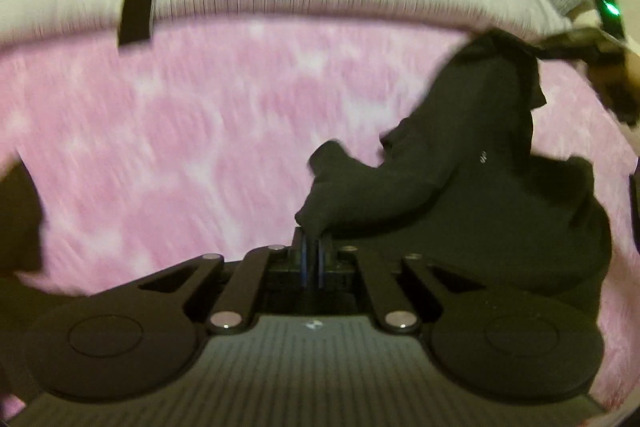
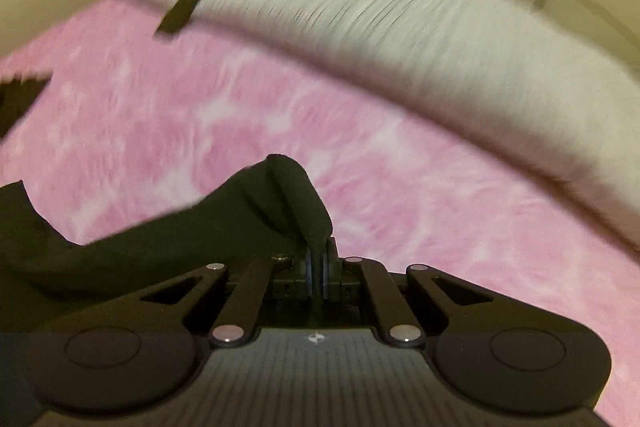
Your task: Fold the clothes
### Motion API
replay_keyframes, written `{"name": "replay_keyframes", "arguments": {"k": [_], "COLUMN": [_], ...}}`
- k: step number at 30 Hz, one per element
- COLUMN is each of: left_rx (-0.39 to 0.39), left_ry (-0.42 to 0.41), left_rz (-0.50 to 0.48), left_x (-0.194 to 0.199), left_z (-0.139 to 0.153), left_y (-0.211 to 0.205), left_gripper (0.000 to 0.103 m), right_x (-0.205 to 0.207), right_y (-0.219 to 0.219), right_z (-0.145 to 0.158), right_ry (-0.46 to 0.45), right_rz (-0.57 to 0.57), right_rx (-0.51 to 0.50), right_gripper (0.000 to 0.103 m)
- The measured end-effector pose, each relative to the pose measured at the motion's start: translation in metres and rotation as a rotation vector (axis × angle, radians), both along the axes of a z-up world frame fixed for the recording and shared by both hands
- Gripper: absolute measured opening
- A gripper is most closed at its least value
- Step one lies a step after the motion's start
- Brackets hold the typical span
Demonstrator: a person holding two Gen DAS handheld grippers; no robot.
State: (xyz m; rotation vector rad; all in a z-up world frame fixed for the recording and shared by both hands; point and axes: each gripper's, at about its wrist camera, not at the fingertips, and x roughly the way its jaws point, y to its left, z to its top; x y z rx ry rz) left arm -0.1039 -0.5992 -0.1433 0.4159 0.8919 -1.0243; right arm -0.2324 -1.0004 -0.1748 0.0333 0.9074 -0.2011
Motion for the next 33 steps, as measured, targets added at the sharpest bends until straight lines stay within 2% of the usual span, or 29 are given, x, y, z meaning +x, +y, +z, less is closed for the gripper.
{"name": "replay_keyframes", "arguments": {"k": [4,6,9,11,14,16,17,18,19,20,21,22,24,26,28,33], "left_rx": [-0.047,-0.059,-0.054,-0.056,-0.085,-0.086,-0.077,-0.068,-0.059,-0.037,-0.014,-0.020,-0.019,-0.008,0.022,0.143], "left_ry": [-0.100,-0.105,-0.118,-0.134,-0.126,-0.157,-0.141,-0.125,-0.109,-0.094,-0.078,-0.044,0.021,0.053,0.096,0.240], "left_rz": [-0.018,-0.050,-0.135,-0.169,-0.151,-0.170,-0.148,-0.126,-0.103,-0.063,-0.023,0.006,0.046,0.056,0.070,0.103], "left_x": [0.008,0.015,0.025,0.032,0.060,0.085,0.099,0.112,0.126,0.134,0.141,0.143,0.139,0.120,0.098,0.033], "left_z": [0.066,0.086,0.097,0.093,0.088,0.080,0.069,0.059,0.048,0.036,0.024,0.017,0.006,-0.003,-0.014,-0.057], "left_y": [-0.001,-0.008,-0.031,-0.048,-0.083,-0.112,-0.127,-0.141,-0.155,-0.163,-0.171,-0.169,-0.161,-0.137,-0.107,-0.030], "left_gripper": [0.003,0.004,0.004,0.004,0.004,0.004,0.004,0.010,0.020,0.031,0.047,0.047,0.048,0.053,0.060,0.063], "right_x": [-0.071,-0.103,-0.130,-0.130,-0.107,-0.086,-0.075,-0.063,-0.051,-0.039,-0.032,-0.027,-0.033,-0.046,-0.069,-0.146], "right_y": [-0.002,0.002,0.004,-0.002,-0.020,-0.033,-0.042,-0.051,-0.060,-0.069,-0.073,-0.077,-0.072,-0.060,-0.039,0.031], "right_z": [0.080,0.116,0.162,0.176,0.173,0.161,0.151,0.139,0.123,0.107,0.092,0.079,0.067,0.059,0.051,0.019], "right_ry": [-0.122,-0.171,-0.234,-0.255,-0.254,-0.242,-0.234,-0.221,-0.205,-0.187,-0.155,-0.127,-0.120,-0.114,-0.079,0.049], "right_rz": [-0.150,-0.220,-0.296,-0.327,-0.346,-0.354,-0.362,-0.374,-0.383,-0.392,-0.410,-0.425,-0.432,-0.424,-0.408,-0.408], "right_rx": [-0.037,-0.056,-0.097,-0.112,-0.114,-0.144,-0.163,-0.180,-0.191,-0.202,-0.218,-0.228,-0.192,-0.156,-0.109,0.082], "right_gripper": [0.003,0.003,0.003,0.003,0.003,0.003,0.003,0.004,0.005,0.032,0.043,0.051,0.048,0.052,0.059,0.060]}}
